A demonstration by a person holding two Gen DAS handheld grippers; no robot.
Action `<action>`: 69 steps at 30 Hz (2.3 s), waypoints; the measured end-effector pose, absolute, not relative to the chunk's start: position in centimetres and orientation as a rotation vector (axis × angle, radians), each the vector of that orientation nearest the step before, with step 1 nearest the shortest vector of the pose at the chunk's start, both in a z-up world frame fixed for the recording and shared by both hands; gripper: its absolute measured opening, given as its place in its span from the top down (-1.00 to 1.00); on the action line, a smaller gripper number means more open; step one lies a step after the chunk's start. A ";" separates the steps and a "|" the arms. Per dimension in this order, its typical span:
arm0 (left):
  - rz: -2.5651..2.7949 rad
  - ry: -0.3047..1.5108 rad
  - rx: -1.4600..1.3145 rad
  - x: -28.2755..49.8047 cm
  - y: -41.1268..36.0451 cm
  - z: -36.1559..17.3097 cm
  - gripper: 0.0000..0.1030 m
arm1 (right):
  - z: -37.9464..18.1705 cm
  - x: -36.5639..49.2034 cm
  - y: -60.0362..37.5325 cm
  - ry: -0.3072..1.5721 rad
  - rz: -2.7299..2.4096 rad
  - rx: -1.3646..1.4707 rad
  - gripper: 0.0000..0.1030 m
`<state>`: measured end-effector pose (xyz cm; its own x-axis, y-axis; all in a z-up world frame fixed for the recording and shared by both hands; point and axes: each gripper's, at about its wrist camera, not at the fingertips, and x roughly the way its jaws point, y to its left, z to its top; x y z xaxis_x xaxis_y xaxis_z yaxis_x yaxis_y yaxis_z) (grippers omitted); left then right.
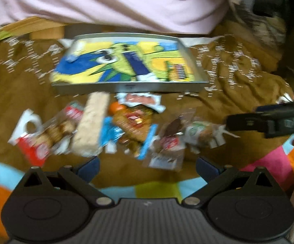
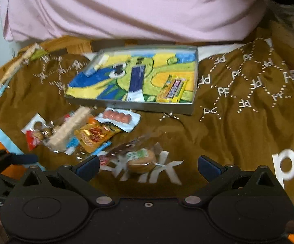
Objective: Organize snacks
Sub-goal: 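Grasp the brown jerky pack with the left tool while the right tool grasps the cookie pack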
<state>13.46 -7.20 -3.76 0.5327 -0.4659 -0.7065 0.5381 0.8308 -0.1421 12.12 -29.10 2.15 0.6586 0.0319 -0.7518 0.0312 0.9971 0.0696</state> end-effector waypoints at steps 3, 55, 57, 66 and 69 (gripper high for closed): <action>-0.685 0.812 0.151 14.1 -8.5 -4.6 -0.99 | 0.9 14.2 -29.9 0.911 0.059 0.079 -0.99; -0.780 0.908 0.178 18.5 -14.2 -6.9 -0.04 | -2.4 18.3 -33.9 1.022 0.131 -0.029 -0.40; -0.758 0.919 0.176 18.7 -14.7 -6.7 -0.03 | -2.3 18.2 -34.2 1.020 0.133 -0.011 -0.40; -0.734 0.955 0.093 20.3 -15.0 -7.8 -0.09 | -2.8 18.6 -34.2 1.029 0.129 -0.001 -0.48; -0.720 0.958 0.112 20.2 -15.0 -7.6 0.00 | -2.9 18.7 -34.2 1.033 0.121 0.002 -0.38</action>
